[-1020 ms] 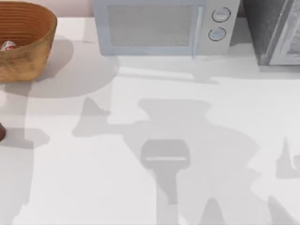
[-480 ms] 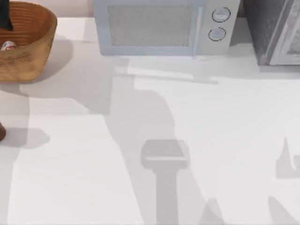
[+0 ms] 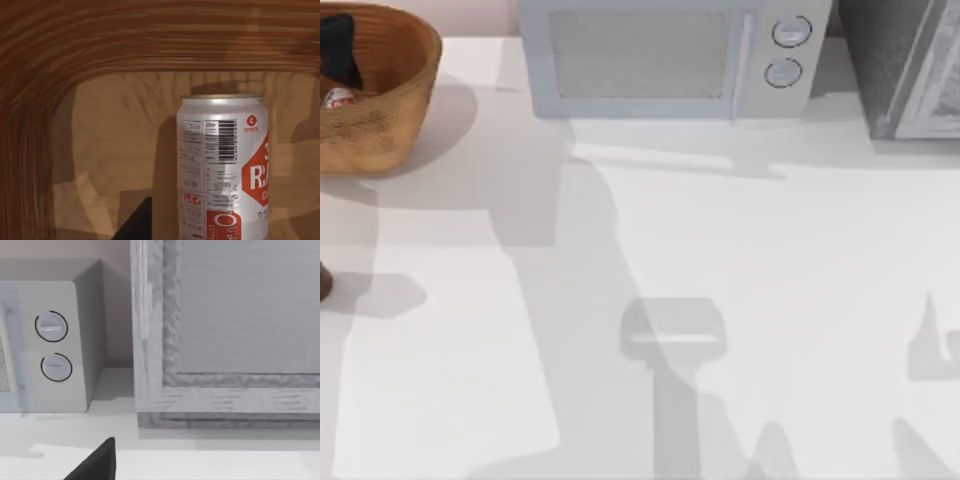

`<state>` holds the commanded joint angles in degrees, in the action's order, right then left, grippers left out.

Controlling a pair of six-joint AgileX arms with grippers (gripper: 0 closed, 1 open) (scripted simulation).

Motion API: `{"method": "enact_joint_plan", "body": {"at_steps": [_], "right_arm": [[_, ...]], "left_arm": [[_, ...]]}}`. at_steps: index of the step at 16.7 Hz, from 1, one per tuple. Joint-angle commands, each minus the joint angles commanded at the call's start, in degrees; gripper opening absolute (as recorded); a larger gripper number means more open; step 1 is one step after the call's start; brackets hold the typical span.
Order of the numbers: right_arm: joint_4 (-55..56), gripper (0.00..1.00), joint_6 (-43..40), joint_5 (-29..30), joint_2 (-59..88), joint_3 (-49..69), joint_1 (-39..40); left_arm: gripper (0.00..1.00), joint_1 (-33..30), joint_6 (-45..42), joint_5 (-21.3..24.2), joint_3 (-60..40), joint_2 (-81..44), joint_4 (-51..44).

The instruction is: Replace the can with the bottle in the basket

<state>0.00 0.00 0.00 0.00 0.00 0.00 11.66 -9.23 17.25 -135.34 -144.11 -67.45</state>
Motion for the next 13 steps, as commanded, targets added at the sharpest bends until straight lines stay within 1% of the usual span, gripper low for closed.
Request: {"method": "enact_joint_plan", "body": {"at_steps": [7, 13], "right_arm": [[0.00, 1.00, 0.00, 0.00, 0.00, 0.00, 0.00], [0.00, 1.00, 0.00, 0.00, 0.00, 0.00, 0.00]], "left_arm": [[1.00, -0.54, 0.24, 0.01, -0.32, 0.18, 0.24], [1.00, -1.33, 1.32, -0.28, 1.88, -3.24, 5.50]]}}
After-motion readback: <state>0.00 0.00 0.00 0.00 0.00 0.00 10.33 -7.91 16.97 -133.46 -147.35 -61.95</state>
